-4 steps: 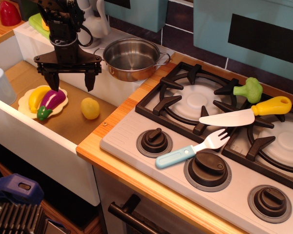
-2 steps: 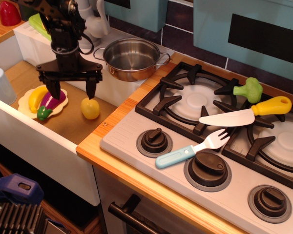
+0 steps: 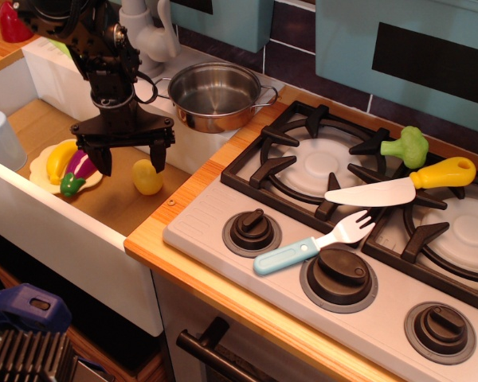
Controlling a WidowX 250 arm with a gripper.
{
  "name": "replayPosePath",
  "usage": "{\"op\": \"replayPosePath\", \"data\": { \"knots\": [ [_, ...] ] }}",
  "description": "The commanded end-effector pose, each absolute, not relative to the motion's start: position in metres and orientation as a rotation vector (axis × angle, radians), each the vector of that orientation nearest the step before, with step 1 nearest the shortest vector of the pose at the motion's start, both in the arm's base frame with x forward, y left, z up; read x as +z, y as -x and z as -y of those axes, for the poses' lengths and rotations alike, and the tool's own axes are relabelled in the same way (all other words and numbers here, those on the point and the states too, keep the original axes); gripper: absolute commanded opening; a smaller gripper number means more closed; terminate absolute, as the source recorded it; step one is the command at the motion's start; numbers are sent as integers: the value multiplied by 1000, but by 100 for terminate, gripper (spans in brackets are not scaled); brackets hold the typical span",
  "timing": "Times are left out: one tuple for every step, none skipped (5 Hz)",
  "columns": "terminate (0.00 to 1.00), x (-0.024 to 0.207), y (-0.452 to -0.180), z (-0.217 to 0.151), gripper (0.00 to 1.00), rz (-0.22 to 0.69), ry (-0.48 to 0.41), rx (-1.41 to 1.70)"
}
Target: Put potato in pot or pan
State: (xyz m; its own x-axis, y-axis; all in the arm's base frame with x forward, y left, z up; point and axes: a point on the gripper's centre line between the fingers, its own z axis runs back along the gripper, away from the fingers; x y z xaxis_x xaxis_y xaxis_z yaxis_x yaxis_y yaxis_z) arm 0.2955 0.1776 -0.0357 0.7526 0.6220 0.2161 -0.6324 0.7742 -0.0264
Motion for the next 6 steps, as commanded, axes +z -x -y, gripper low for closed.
{"op": "replayPosePath", "data": {
  "knots": [
    [0,-34,-309,-187,100,284,-29,677],
    [0,-43,-314,-190,100,297,-8,672],
    [0,-51,-314,-191,100,295,10,677],
    [0,-63,-311,-190,100,299,35,688],
    [0,-68,-312,-191,100,300,38,687],
    [0,-70,-316,-192,0,298,30,701]
  ]
}}
